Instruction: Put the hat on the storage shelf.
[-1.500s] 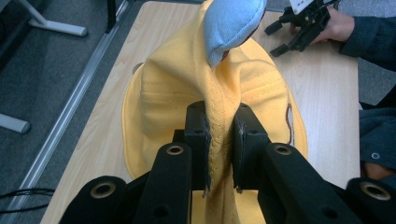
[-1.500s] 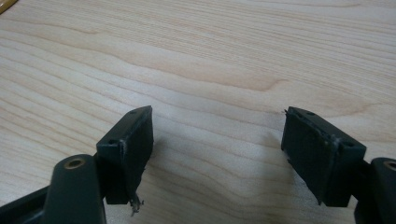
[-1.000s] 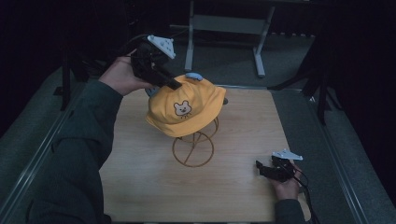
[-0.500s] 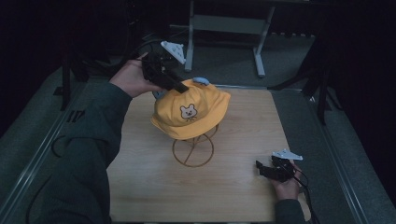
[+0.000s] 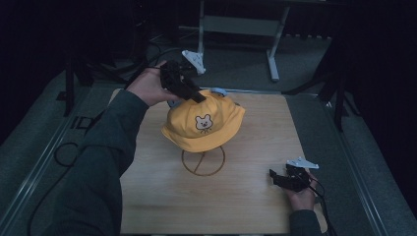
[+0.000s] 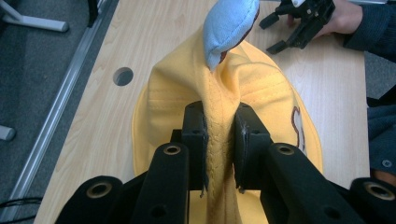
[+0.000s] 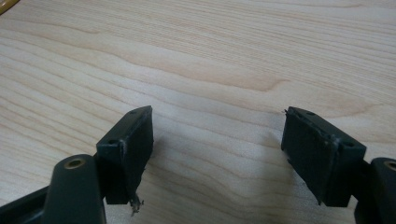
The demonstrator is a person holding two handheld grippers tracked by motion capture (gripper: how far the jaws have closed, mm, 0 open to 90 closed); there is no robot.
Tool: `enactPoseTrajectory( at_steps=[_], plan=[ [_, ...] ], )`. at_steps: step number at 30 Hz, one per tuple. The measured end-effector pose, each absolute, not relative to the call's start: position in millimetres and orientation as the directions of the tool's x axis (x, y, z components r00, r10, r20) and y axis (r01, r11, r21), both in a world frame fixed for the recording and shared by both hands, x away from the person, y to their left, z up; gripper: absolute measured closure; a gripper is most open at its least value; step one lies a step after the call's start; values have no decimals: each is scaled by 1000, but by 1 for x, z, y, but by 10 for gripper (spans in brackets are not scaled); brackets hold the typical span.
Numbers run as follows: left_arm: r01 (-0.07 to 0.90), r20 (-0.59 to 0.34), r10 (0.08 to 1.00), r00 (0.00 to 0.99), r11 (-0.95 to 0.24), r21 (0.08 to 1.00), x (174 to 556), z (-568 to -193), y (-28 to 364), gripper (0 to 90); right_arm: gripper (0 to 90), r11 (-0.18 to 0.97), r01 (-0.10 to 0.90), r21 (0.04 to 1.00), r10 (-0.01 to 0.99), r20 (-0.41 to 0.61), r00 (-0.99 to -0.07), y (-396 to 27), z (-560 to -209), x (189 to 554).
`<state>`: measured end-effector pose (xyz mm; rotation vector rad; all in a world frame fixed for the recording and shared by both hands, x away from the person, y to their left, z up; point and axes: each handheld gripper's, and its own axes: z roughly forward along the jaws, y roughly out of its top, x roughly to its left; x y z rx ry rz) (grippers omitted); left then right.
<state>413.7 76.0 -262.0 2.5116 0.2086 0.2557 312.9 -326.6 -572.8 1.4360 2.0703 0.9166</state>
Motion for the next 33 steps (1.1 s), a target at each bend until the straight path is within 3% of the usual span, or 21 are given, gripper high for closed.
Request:
enactPoseTrajectory(
  at_steps=[7, 20, 33],
  plan=[
    [83, 134, 196, 971, -810, 580, 413, -268, 66, 752, 251, 234, 631, 740, 936, 3, -351, -327, -573, 313],
    [77, 110, 179, 978, -792, 606, 411, -274, 55, 615, 251, 234, 631, 739, 936, 4, -351, -327, -573, 313],
    [109, 142, 263, 954, -750, 652, 409, -263, 69, 433, 251, 233, 632, 739, 936, 4, -351, -327, -573, 313]
  ],
)
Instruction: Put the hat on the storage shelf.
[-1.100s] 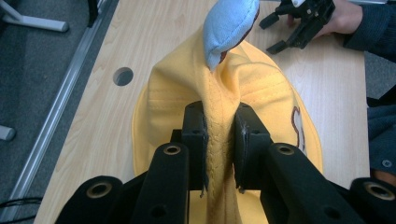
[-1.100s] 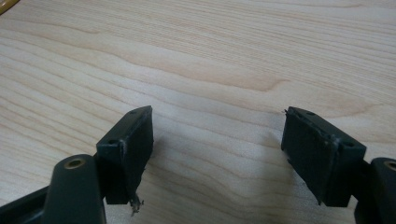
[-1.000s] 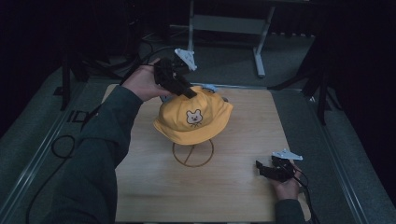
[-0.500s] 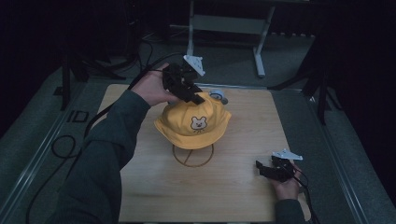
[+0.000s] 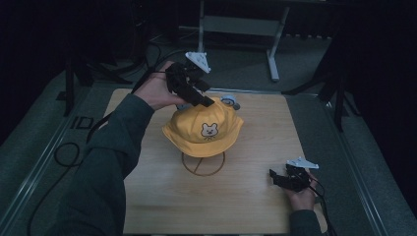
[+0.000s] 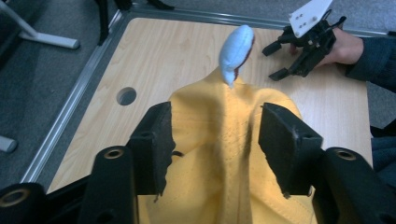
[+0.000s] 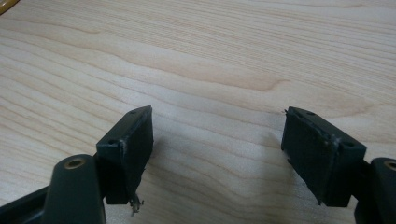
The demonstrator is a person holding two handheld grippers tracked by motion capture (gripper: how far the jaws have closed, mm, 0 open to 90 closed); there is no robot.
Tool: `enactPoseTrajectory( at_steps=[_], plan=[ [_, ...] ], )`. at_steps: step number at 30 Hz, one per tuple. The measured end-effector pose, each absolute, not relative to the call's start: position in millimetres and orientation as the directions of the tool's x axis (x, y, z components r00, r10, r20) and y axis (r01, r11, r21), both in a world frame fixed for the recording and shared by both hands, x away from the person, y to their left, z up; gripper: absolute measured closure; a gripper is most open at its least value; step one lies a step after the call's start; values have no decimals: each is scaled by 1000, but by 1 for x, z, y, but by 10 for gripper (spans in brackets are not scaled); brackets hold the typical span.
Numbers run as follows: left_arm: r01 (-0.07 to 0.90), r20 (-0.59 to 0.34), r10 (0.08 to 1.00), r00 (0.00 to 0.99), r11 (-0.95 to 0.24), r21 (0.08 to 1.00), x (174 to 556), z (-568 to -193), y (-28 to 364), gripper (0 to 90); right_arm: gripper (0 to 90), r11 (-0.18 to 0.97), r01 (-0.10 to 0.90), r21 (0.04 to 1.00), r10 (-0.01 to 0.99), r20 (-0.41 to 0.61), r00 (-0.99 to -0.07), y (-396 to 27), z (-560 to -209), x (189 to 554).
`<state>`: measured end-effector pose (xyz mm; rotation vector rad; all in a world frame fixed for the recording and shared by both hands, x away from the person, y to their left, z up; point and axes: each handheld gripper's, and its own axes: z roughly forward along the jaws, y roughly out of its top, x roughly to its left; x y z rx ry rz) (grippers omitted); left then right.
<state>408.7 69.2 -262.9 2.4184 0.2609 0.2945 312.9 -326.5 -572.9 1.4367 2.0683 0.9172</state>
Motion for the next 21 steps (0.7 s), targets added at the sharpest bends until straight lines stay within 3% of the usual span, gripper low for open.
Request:
enactPoseTrajectory(
  at_steps=[21],
  plan=[
    [172, 154, 364, 918, -717, 676, 414, -263, 100, 248, 251, 234, 631, 740, 936, 4, -351, -327, -573, 313]
  ],
)
